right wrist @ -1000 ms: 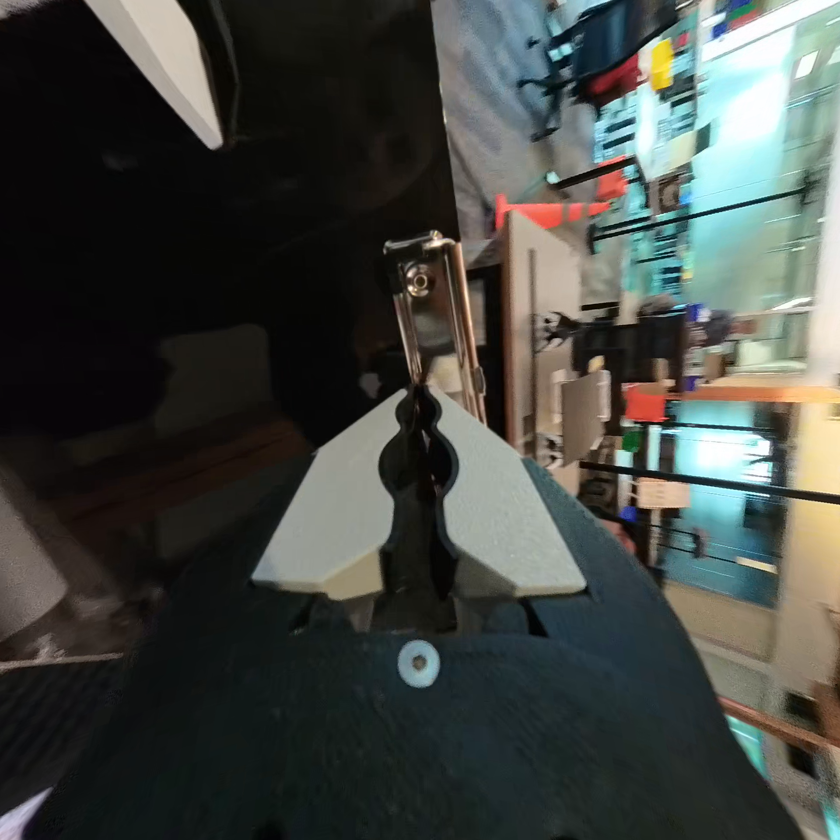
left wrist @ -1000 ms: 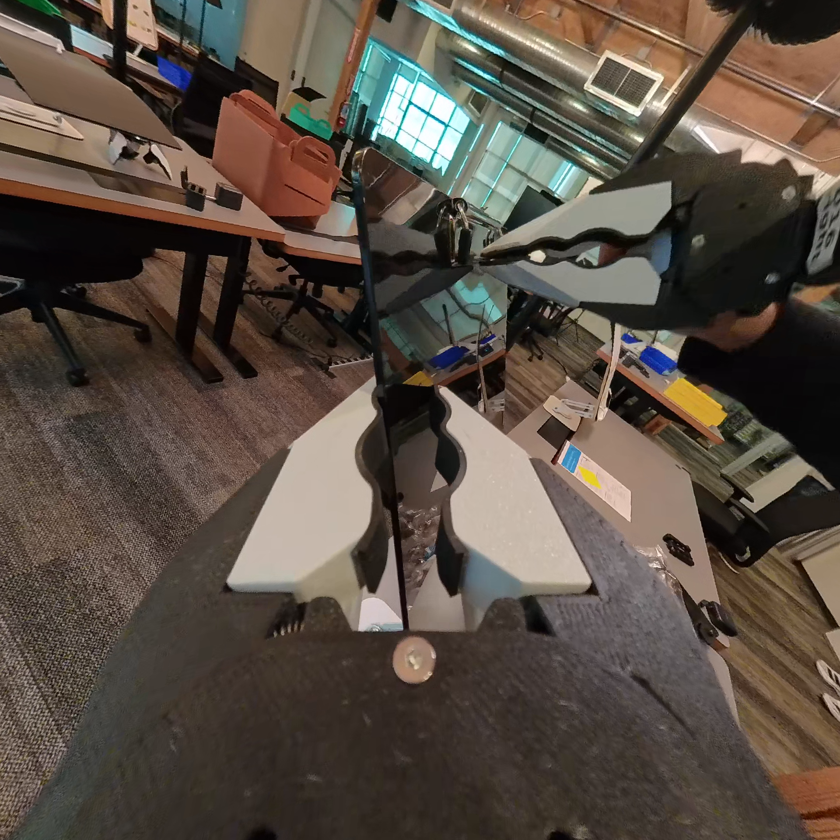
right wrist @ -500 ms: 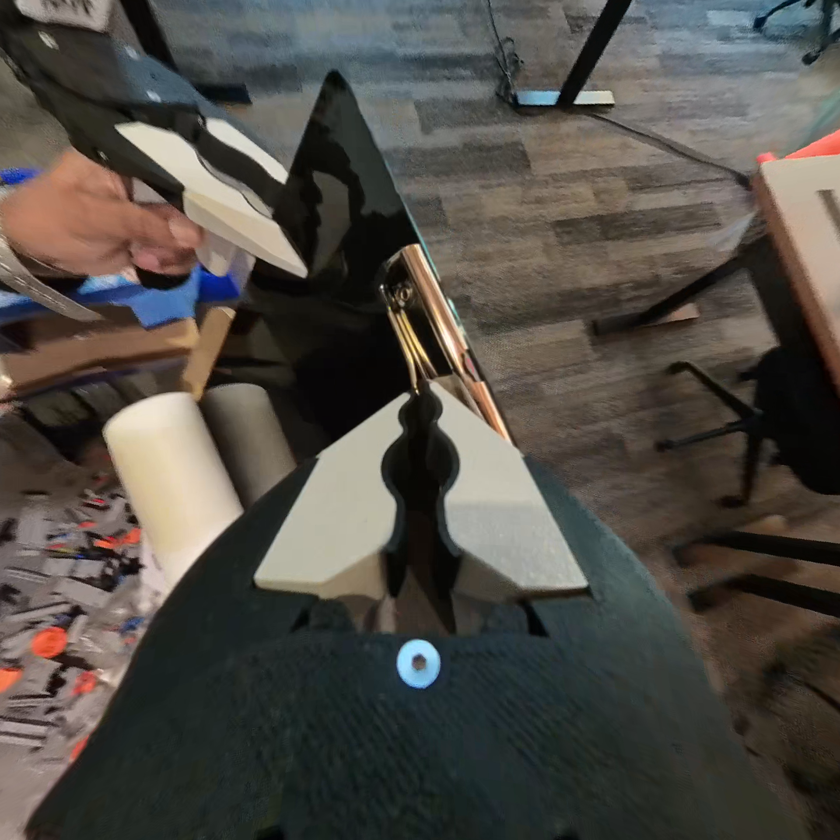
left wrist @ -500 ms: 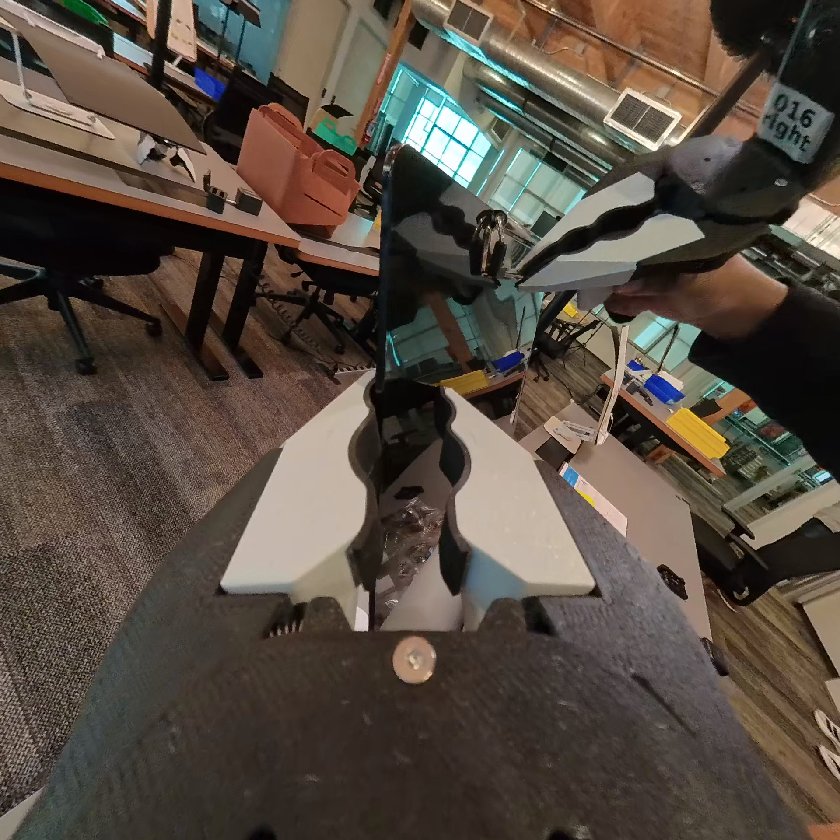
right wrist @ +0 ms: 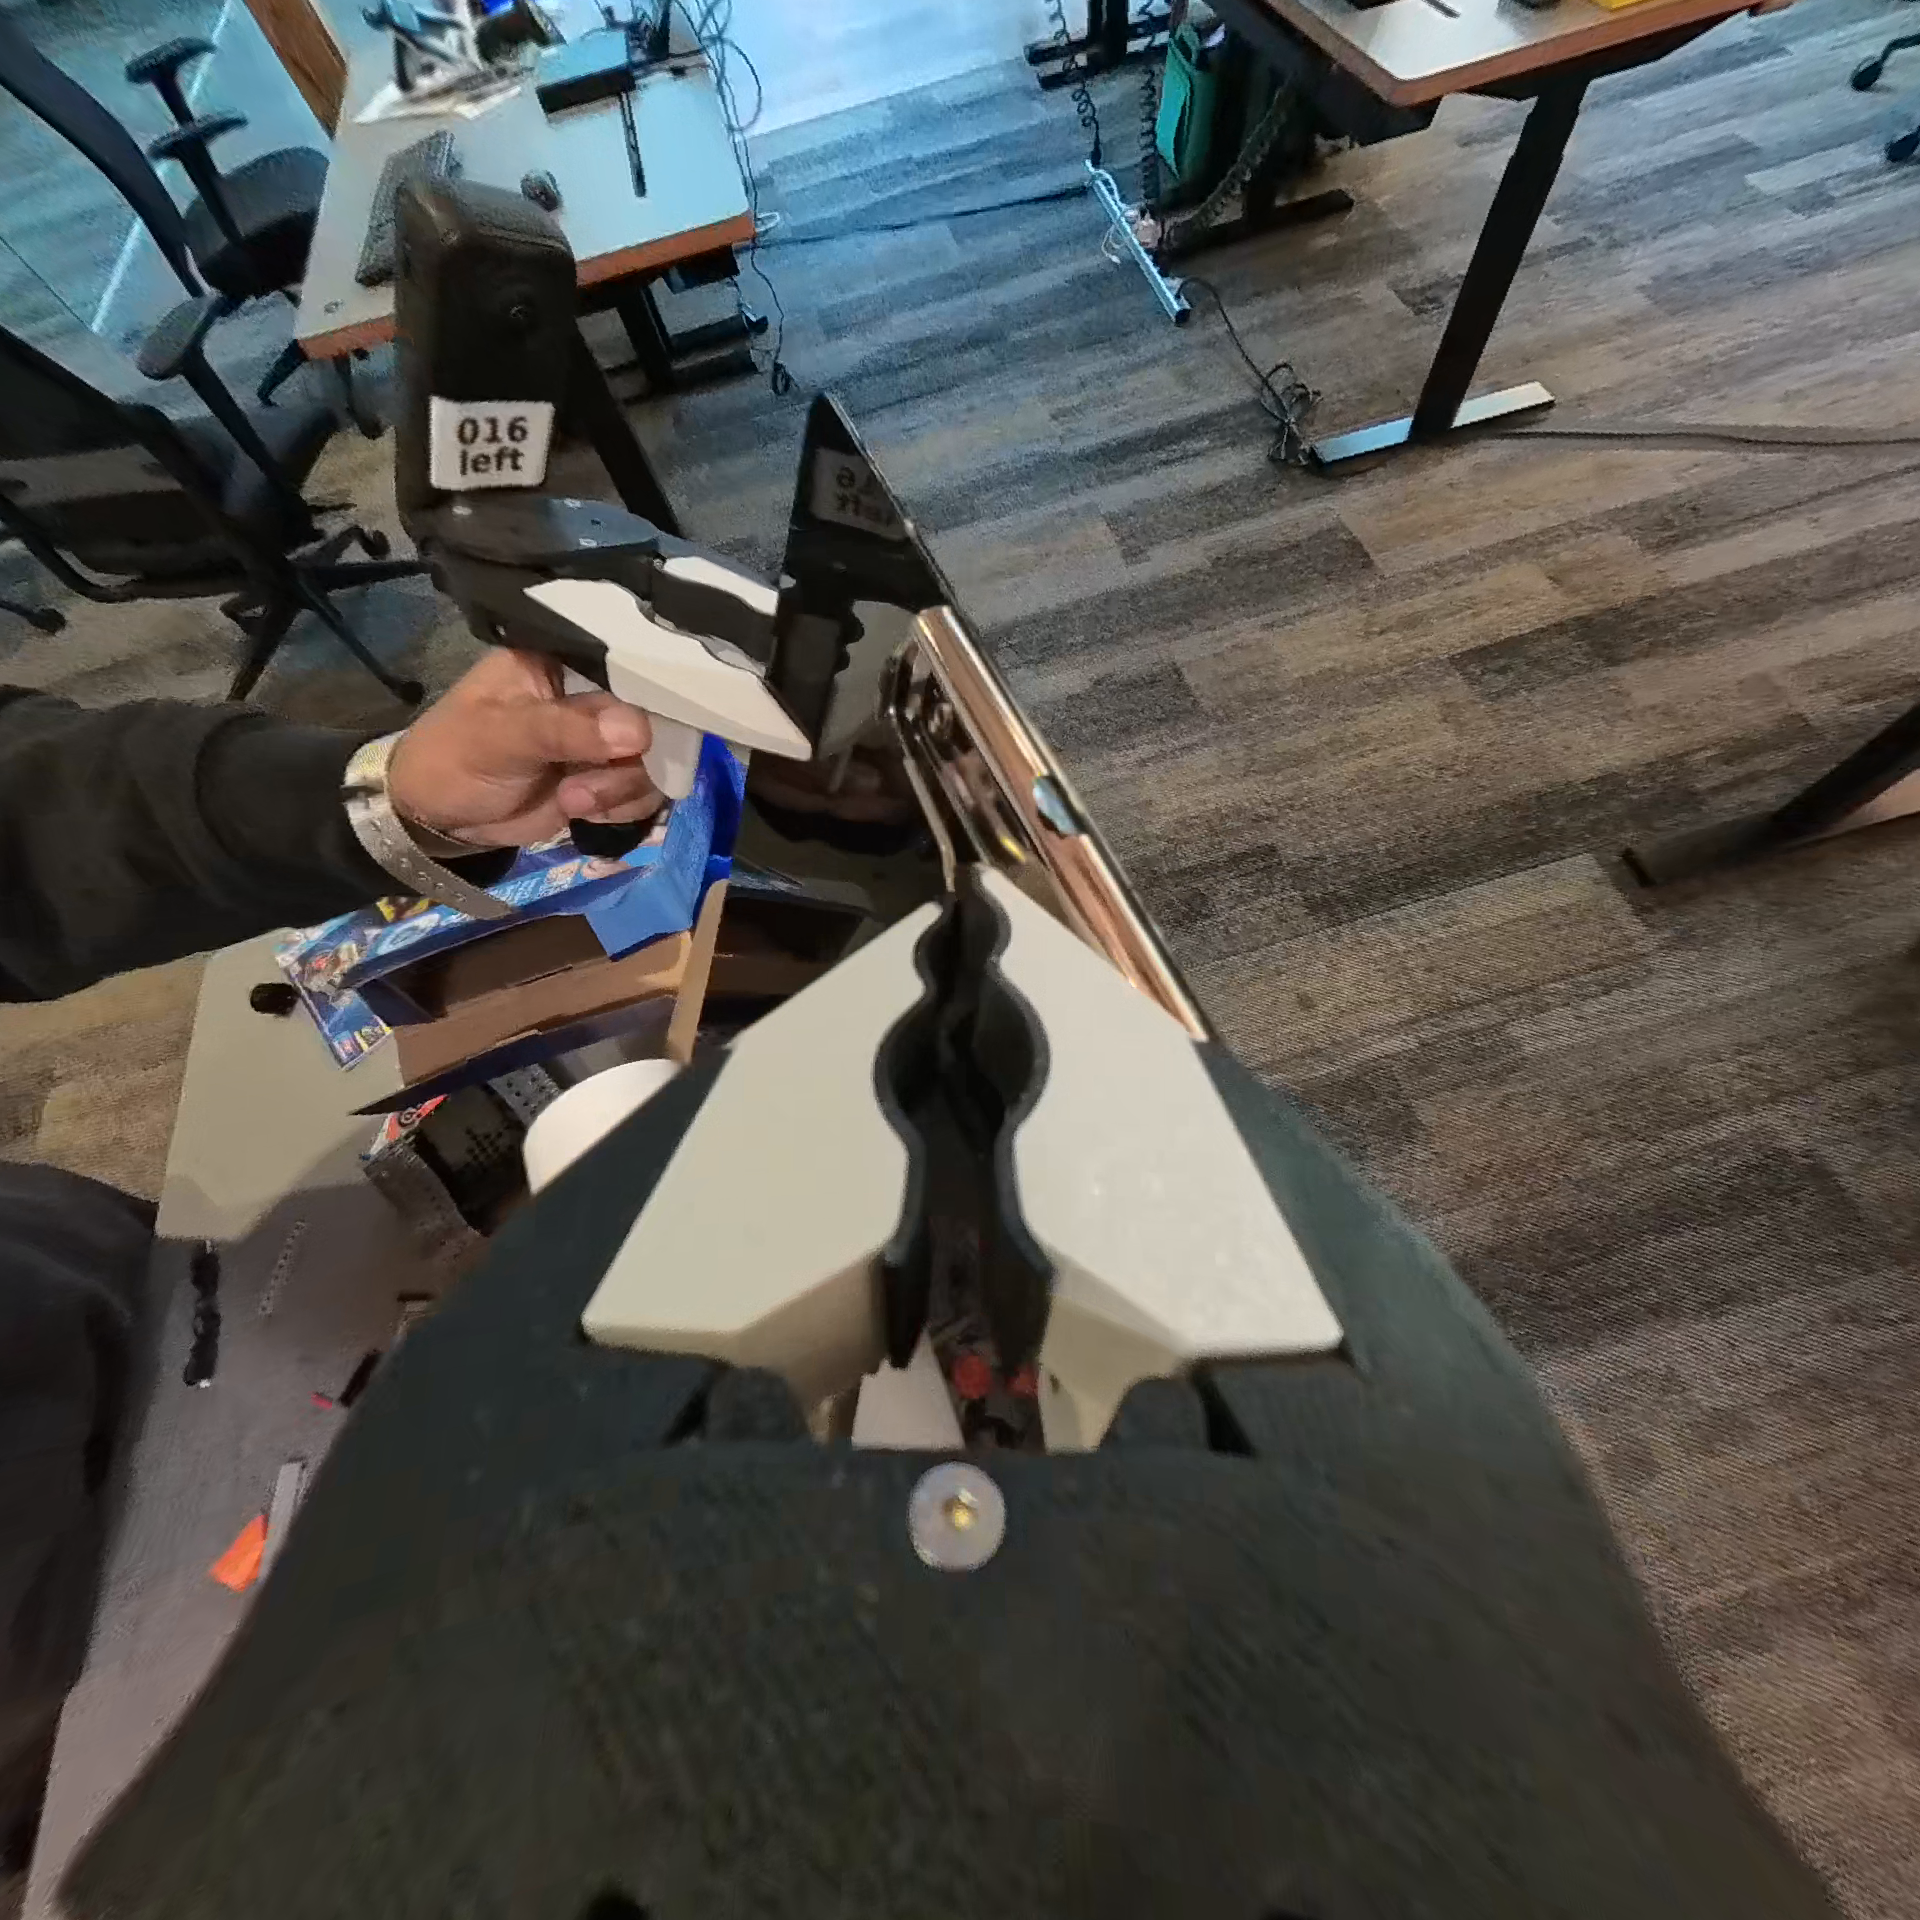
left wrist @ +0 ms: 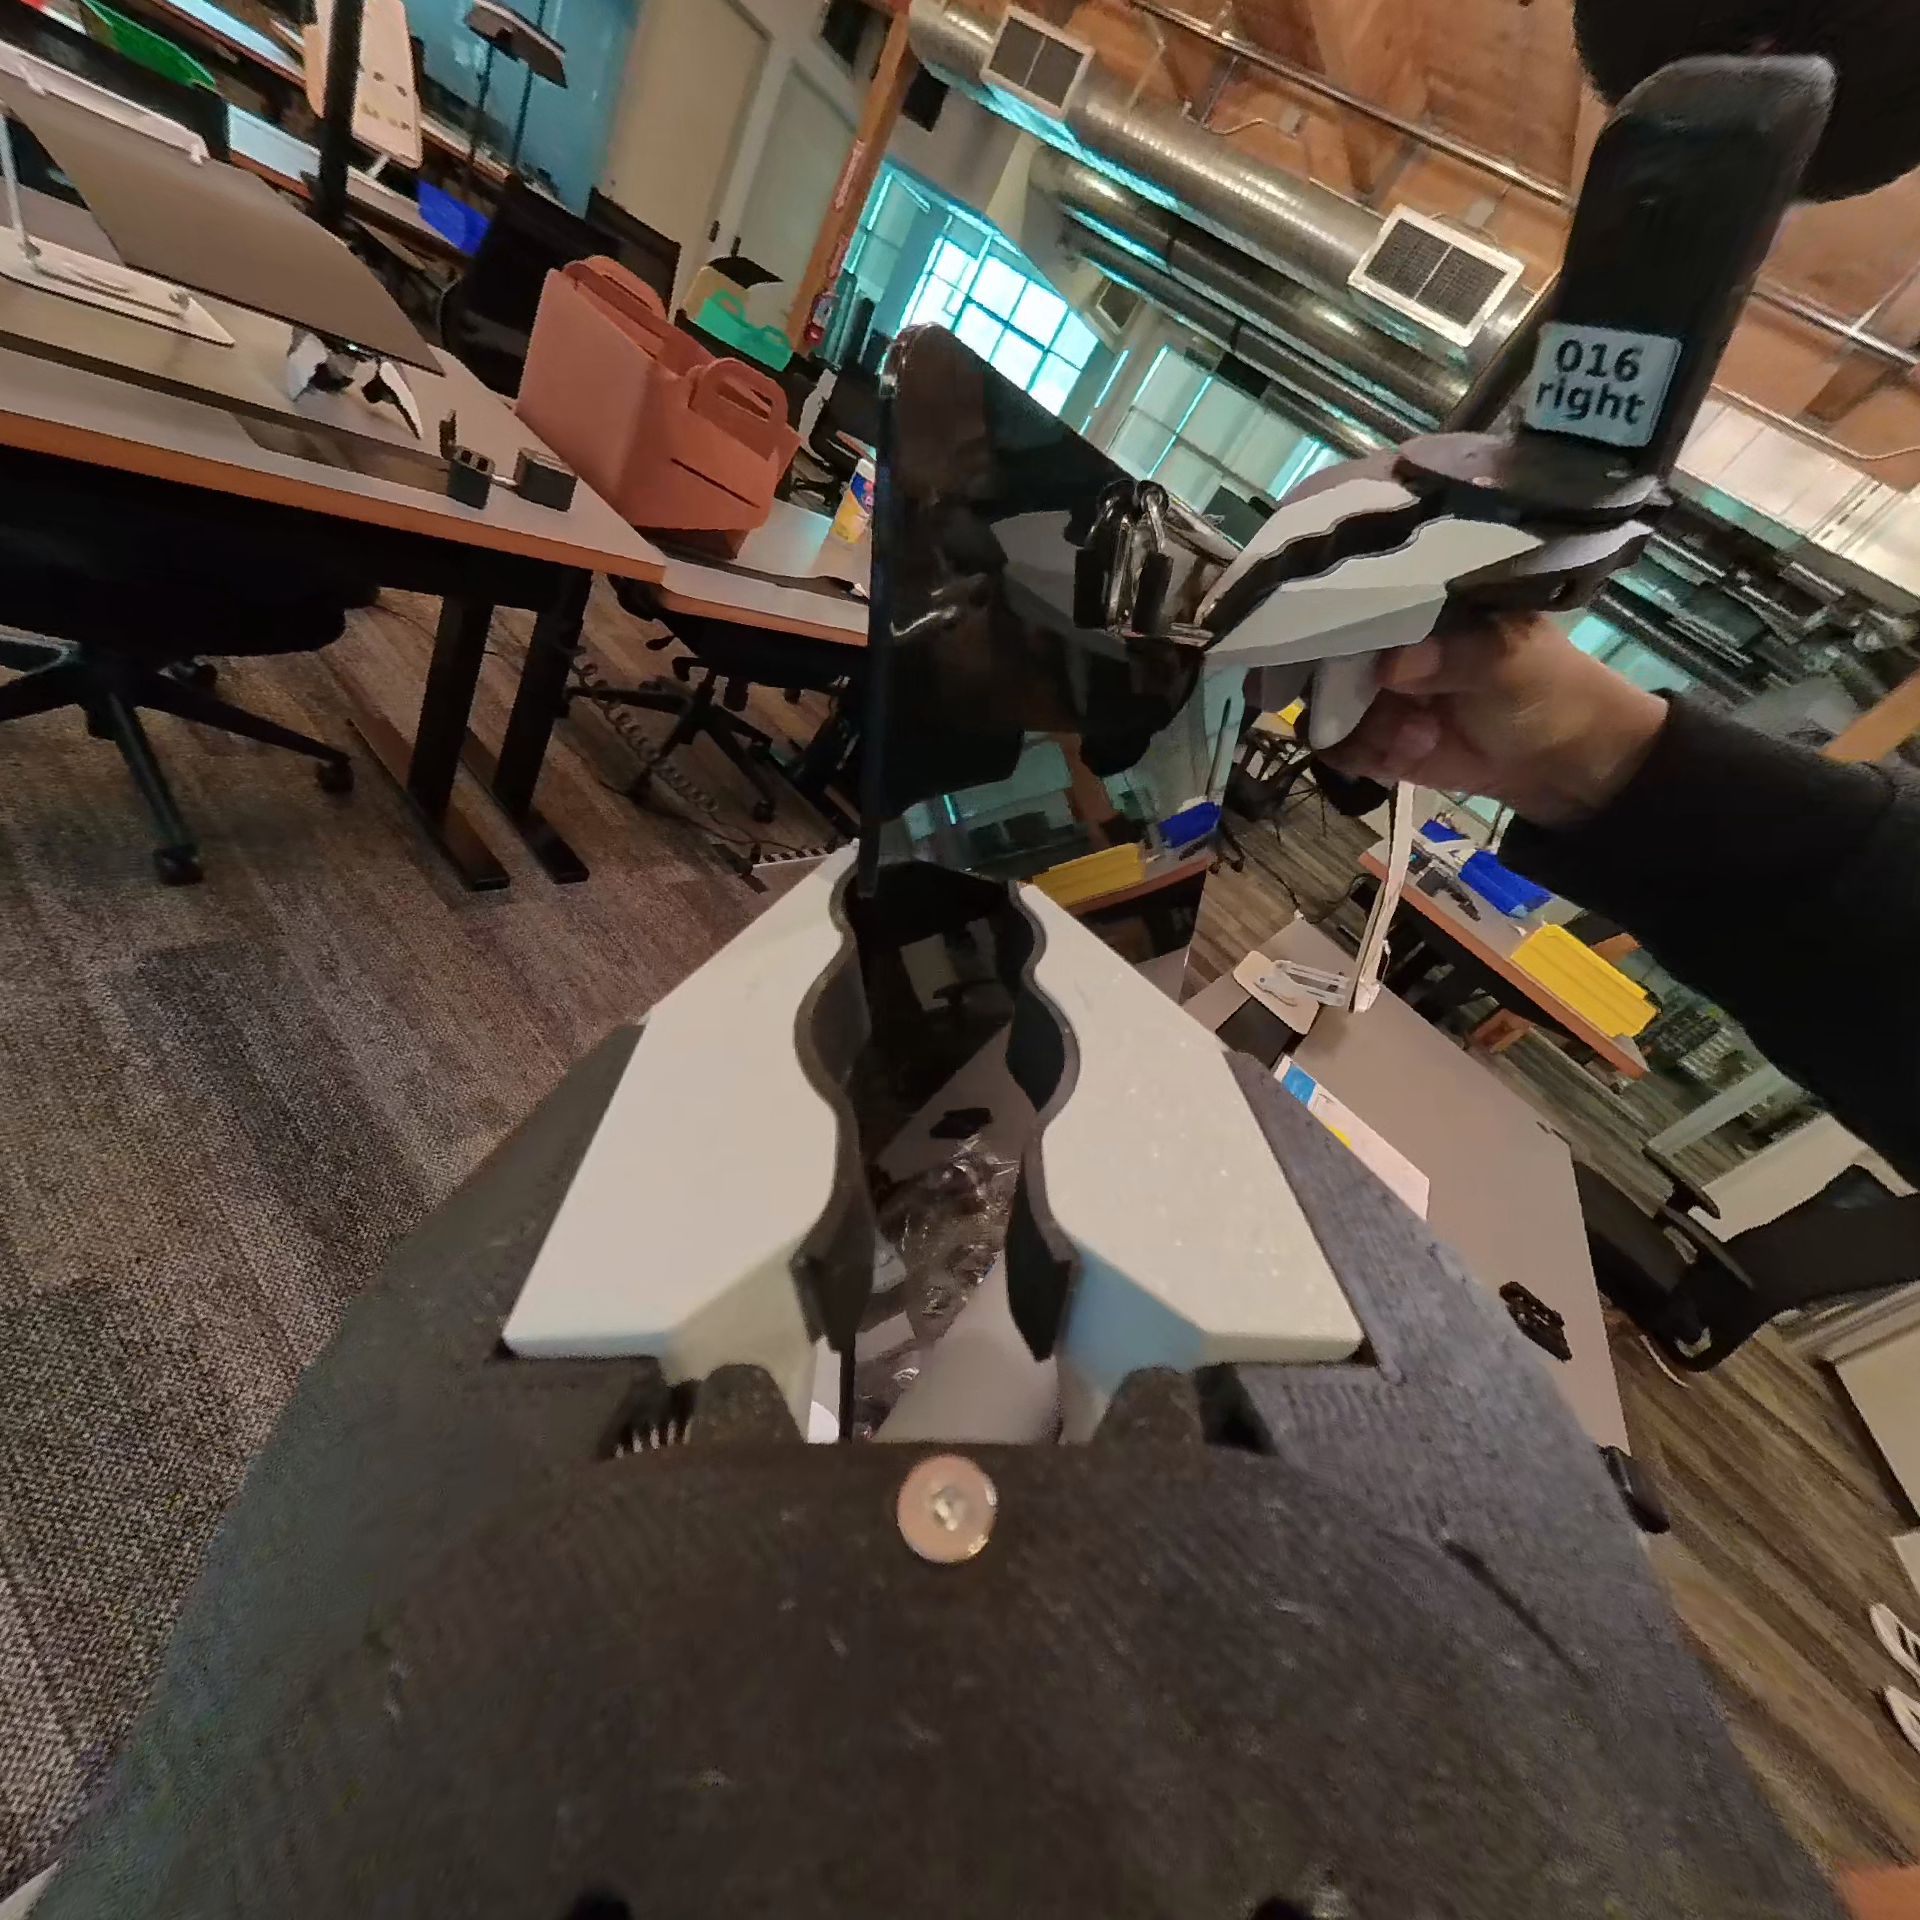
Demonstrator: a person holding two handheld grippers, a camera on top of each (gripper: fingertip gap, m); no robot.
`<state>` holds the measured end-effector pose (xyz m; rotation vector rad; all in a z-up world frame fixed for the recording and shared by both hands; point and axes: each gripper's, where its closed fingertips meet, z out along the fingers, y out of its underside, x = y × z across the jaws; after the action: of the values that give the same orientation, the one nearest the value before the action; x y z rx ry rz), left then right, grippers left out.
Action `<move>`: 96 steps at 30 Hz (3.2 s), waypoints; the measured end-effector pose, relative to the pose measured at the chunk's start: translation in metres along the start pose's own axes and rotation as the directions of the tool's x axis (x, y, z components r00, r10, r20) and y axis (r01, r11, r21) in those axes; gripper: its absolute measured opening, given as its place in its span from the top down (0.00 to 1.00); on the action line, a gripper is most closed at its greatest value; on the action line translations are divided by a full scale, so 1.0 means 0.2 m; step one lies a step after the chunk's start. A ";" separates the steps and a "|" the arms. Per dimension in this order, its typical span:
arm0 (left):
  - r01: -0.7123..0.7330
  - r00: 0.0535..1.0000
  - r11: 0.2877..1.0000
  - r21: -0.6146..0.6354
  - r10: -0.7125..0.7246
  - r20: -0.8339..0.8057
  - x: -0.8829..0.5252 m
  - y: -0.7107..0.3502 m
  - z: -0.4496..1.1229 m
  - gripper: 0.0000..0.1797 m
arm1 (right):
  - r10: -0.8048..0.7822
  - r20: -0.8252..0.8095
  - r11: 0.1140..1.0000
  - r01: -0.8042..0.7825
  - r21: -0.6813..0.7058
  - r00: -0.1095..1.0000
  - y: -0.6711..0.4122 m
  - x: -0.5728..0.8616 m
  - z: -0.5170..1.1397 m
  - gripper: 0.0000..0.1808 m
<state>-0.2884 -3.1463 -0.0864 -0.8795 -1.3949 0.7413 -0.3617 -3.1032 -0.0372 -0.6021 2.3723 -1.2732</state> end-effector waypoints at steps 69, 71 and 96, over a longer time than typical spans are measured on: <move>-0.038 0.882 0.976 -0.213 0.132 0.451 0.72 0.92 -1.84 0.74 | 0.177 -0.046 0.948 -0.158 0.278 0.983 0.99 -2.06 0.45 0.83; 0.059 0.864 0.985 -0.163 0.032 0.502 0.75 1.05 -2.06 0.74 | 0.275 0.023 0.910 -0.268 0.316 0.961 0.95 -2.23 0.50 0.83; 0.058 0.471 0.873 0.484 -0.451 0.758 0.79 1.18 -5.66 0.67 | 0.065 0.535 0.972 -0.175 0.158 0.842 -0.48 -4.56 2.83 0.62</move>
<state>0.8645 -2.9845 -0.1800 0.1447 -2.0869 1.2555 0.7098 -3.0506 -0.1334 -0.6298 1.7736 -1.0986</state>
